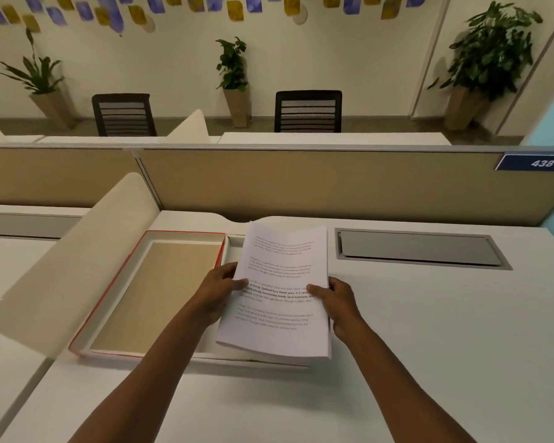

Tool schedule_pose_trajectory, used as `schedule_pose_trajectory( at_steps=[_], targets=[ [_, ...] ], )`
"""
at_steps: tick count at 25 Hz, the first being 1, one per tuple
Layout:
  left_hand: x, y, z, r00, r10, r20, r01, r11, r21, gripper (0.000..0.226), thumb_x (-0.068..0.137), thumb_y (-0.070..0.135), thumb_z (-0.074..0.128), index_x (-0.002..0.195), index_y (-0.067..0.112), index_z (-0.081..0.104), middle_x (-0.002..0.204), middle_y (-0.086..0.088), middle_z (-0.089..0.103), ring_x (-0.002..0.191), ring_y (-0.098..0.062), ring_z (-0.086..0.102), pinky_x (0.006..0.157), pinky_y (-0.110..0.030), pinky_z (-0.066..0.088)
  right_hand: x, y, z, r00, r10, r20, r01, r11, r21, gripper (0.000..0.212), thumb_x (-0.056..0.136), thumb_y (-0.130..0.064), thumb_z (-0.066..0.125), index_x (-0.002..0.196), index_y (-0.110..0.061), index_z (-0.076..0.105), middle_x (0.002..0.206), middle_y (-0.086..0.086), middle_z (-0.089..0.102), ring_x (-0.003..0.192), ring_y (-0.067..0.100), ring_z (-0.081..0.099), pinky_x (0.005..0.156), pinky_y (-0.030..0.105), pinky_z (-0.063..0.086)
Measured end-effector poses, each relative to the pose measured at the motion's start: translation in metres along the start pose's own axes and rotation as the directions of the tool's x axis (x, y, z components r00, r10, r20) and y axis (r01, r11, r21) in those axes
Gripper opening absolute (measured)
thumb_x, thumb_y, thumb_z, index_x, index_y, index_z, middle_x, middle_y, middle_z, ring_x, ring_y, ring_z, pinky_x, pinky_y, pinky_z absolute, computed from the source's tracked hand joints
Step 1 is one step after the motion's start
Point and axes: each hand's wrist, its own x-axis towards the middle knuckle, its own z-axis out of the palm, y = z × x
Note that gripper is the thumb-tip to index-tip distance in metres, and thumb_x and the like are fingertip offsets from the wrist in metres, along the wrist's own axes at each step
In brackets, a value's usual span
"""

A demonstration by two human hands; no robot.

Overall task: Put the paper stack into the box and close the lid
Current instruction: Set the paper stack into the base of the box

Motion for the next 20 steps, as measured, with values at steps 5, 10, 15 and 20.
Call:
schedule_pose_trajectory(
  at_steps=[5, 10, 15, 20],
  targets=[
    [0.038, -0.021, -0.030, 1.000, -0.019, -0.017, 0.020, 0.995, 0.100, 0.039, 0.090, -0.009, 0.058, 0.125, 0.009, 0.062, 0.116, -0.012, 0.072, 0.097, -0.033, 0.073, 0.079, -0.048, 0.062, 0.040, 0.011, 0.049, 0.993, 0.079, -0.084, -0.091, 0.985, -0.149, 0.034, 0.087, -0.018, 0.073, 0.119, -0.012, 0.066, 0.118, 0.011, 0.072, 0.092, 0.029, 0.073, 0.085, 0.049, 0.060],
    [0.063, -0.045, -0.049, 0.998, 0.050, -0.034, -0.041, 0.974, 0.224, 0.033, 0.091, -0.002, 0.057, 0.111, 0.023, 0.064, 0.118, -0.008, 0.073, 0.092, -0.025, 0.074, 0.076, -0.039, 0.062, 0.058, 0.023, 0.081, 0.980, 0.051, -0.191, -0.128, 0.900, -0.416, 0.036, 0.089, -0.034, 0.070, 0.118, -0.013, 0.062, 0.121, 0.008, 0.069, 0.097, 0.028, 0.070, 0.088, 0.044, 0.059],
    [0.084, -0.051, -0.057, 0.991, 0.128, -0.036, -0.116, 0.963, 0.243, 0.036, 0.089, 0.000, 0.058, 0.116, 0.023, 0.064, 0.117, -0.005, 0.073, 0.093, -0.026, 0.075, 0.082, -0.046, 0.063, 0.063, 0.026, 0.098, 0.961, 0.003, -0.275, -0.143, 0.860, -0.490, 0.040, 0.091, -0.038, 0.067, 0.122, -0.014, 0.060, 0.125, 0.006, 0.068, 0.099, 0.026, 0.070, 0.071, 0.031, 0.054],
    [0.093, -0.054, -0.060, 0.993, 0.103, -0.060, -0.081, 0.952, 0.295, 0.039, 0.091, 0.002, 0.057, 0.129, 0.014, 0.059, 0.124, -0.007, 0.068, 0.099, -0.027, 0.071, 0.084, -0.042, 0.061, 0.062, 0.035, 0.118, 0.941, 0.008, -0.339, -0.187, 0.845, -0.501, 0.042, 0.093, -0.035, 0.065, 0.127, -0.013, 0.056, 0.126, 0.008, 0.067, 0.101, 0.027, 0.068, 0.069, 0.029, 0.049]
  ],
)
